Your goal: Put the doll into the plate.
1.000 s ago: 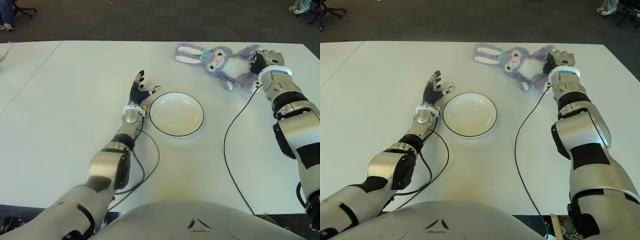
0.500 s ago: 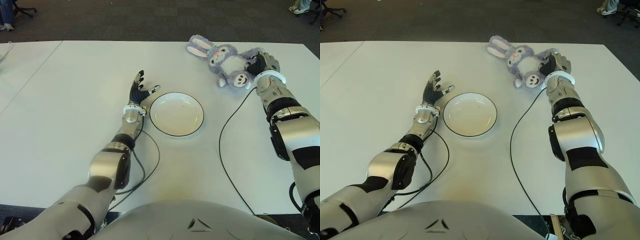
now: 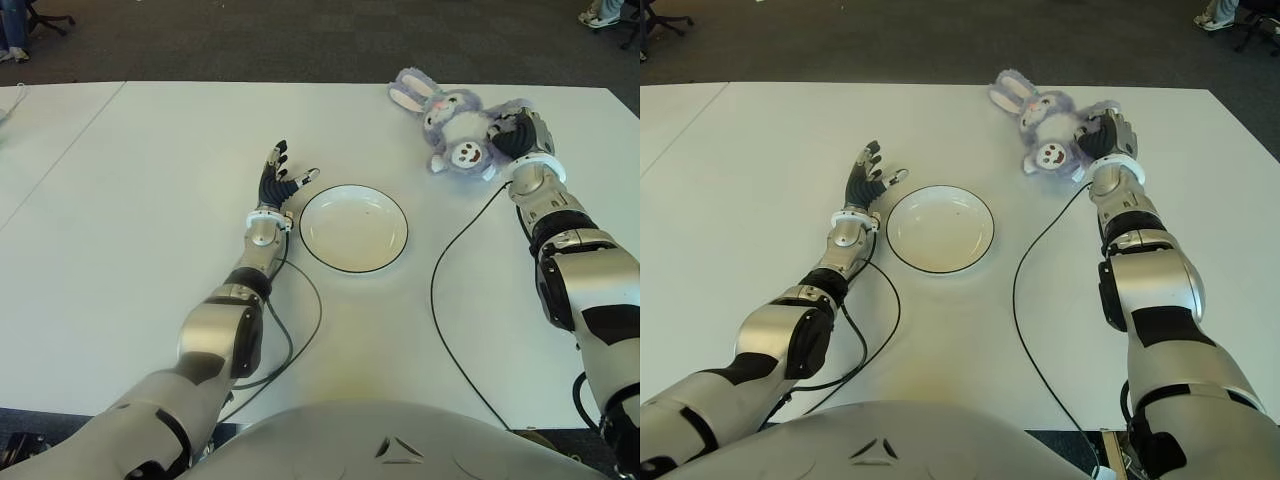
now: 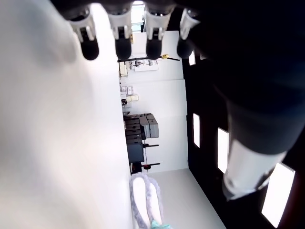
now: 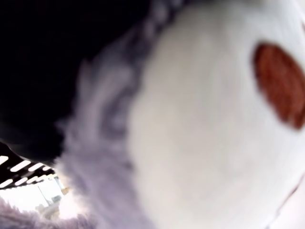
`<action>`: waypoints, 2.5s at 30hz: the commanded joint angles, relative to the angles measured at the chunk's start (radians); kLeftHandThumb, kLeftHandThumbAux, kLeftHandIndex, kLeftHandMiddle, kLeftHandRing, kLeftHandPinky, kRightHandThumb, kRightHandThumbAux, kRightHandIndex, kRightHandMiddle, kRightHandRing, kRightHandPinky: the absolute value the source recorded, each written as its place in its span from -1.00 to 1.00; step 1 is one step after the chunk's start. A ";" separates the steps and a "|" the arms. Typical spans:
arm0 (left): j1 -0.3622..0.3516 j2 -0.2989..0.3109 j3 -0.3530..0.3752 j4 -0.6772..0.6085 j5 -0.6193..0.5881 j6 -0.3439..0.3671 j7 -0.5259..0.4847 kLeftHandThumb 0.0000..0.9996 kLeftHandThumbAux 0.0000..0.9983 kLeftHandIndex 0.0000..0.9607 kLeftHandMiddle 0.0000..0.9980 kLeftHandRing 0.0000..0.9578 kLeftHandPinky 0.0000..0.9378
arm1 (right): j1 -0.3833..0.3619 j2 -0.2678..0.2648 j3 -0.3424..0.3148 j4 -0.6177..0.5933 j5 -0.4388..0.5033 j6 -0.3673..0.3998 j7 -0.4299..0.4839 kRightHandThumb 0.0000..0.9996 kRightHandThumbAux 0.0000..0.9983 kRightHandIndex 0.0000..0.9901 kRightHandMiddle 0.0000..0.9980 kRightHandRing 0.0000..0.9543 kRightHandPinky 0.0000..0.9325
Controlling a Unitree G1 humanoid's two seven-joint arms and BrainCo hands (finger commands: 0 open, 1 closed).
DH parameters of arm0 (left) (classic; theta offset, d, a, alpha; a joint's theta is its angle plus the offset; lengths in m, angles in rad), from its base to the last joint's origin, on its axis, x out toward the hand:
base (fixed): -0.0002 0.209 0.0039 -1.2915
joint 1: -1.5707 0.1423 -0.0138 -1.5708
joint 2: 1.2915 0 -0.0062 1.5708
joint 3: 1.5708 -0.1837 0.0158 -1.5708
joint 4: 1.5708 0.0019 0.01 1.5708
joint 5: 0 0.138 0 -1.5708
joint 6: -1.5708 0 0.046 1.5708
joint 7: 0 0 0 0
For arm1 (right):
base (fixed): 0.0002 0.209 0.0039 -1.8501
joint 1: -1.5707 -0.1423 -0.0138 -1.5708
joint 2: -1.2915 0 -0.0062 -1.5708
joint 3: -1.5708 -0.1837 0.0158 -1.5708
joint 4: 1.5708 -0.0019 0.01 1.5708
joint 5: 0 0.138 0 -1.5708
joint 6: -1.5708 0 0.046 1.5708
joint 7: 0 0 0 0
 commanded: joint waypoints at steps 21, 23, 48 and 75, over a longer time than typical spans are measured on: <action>0.201 -0.043 0.001 0.133 0.001 0.105 -0.043 -1.00 0.39 -0.94 -0.91 -0.92 -0.92 | 0.517 -0.117 -0.087 -0.586 0.088 -0.308 0.091 0.41 0.43 -0.11 0.72 0.81 0.82; 0.203 -0.042 0.008 0.131 -0.007 0.097 -0.059 -1.00 0.35 -0.96 -0.92 -0.94 -0.94 | 0.627 -0.122 -0.113 -0.733 0.098 -0.286 0.100 0.41 0.43 -0.11 0.73 0.81 0.83; 0.208 -0.036 0.044 0.128 -0.033 0.075 -0.118 -1.00 0.29 -0.98 -0.92 -0.94 -0.92 | 1.097 -0.083 -0.244 -1.362 0.130 -0.136 0.262 0.41 0.43 -0.11 0.75 0.84 0.87; 0.209 -0.031 0.041 0.129 -0.025 0.073 -0.116 -1.00 0.28 -0.98 -0.91 -0.93 -0.90 | 1.099 0.027 -0.289 -1.385 0.145 -0.094 0.286 0.41 0.43 -0.11 0.72 0.81 0.84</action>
